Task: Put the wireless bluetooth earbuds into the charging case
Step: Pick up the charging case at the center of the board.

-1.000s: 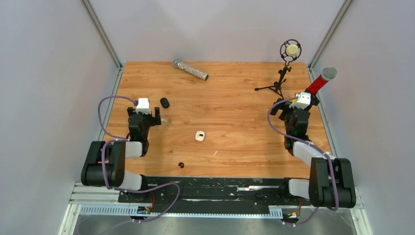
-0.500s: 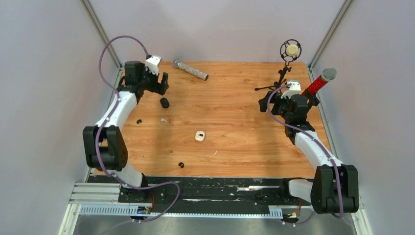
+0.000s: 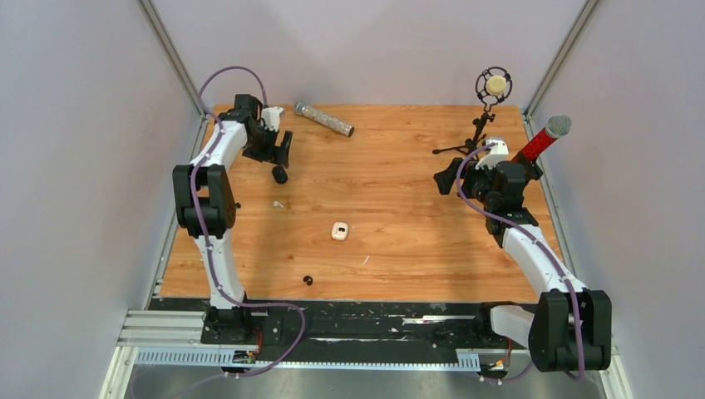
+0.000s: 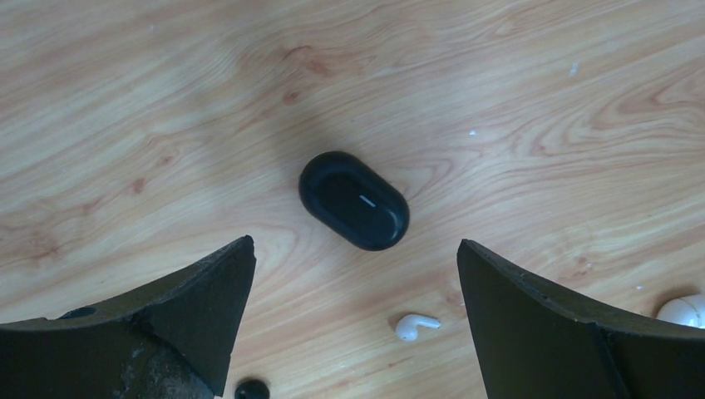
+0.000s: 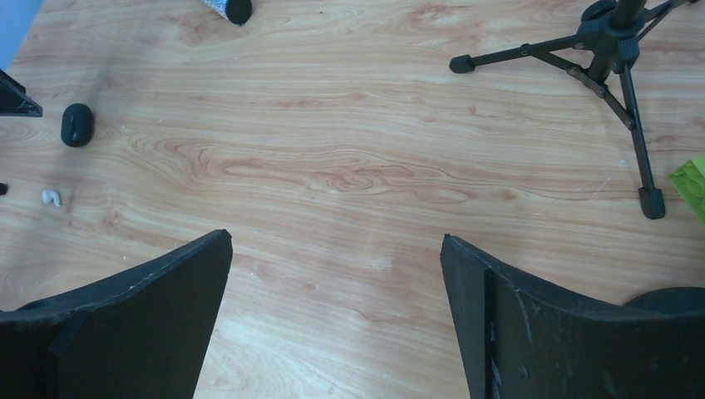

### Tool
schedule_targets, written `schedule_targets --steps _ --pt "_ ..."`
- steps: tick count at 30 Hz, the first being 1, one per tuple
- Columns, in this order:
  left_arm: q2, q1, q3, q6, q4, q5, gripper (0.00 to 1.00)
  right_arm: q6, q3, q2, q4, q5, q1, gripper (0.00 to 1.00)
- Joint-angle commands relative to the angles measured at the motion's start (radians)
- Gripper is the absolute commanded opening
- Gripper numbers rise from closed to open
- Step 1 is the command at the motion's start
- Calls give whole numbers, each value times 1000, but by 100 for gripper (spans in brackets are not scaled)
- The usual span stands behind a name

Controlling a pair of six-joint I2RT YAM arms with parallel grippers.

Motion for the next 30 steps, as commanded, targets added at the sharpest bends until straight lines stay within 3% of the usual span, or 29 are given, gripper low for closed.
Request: schedule_targets --steps 1,10,15,20,25,30 --pt "58 -13 118 52 -156 -87 100 17 23 -16 30 -51 6 100" --pt "161 -31 150 -51 -139 -142 98 9 13 -18 48 -77 11 100" --pt "139 -31 69 -287 -49 -158 93 6 9 -20 53 -89 12 100" --pt "99 -33 -9 -412 39 -160 91 5 8 -20 59 -95 14 100" --pt "121 -33 -13 -443 10 -185 84 4 8 -17 59 -98 14 100" --pt "68 -38 -106 -509 83 -178 73 4 9 -10 61 -101 14 100"
